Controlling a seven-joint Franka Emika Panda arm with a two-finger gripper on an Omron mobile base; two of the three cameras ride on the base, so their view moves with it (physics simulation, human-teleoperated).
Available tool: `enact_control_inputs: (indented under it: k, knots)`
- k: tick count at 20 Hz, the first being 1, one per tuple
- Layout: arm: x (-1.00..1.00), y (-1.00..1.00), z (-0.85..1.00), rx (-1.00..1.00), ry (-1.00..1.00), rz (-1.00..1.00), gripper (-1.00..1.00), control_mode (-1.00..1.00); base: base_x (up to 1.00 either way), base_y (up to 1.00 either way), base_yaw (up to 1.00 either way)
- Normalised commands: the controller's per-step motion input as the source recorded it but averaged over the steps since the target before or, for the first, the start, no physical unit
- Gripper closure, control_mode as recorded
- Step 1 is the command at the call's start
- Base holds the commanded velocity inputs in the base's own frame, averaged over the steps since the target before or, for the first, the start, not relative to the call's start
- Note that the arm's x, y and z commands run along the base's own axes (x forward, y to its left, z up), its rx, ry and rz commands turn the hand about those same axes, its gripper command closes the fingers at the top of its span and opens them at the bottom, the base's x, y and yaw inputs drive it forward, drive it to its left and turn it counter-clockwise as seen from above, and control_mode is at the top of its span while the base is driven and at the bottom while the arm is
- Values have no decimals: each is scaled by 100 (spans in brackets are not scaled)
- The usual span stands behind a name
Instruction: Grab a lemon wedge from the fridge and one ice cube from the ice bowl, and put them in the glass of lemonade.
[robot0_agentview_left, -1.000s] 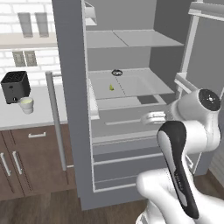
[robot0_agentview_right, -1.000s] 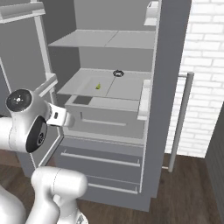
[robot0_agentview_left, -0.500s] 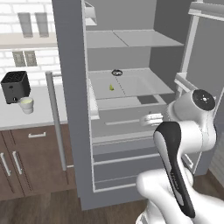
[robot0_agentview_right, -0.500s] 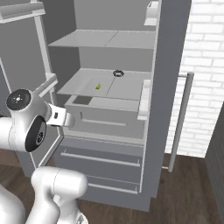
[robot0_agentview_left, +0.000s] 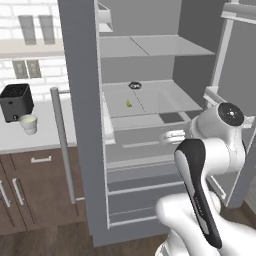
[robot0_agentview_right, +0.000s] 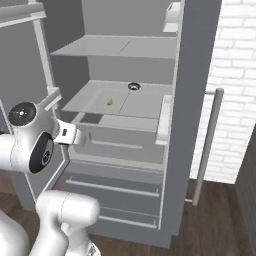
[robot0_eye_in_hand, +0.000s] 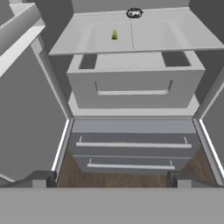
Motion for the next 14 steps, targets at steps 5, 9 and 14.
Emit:
enact_control_inputs:
  k: [5, 9, 14]
  knots:
    - [0, 0, 0, 0, 0, 0, -100, 100, 89, -28, 0]
    - [0, 0, 0, 0, 0, 0, -100, 100, 88, -19, 0]
    - [50, 0, -6, 0, 2, 0, -100, -100, 15, 0, 0]
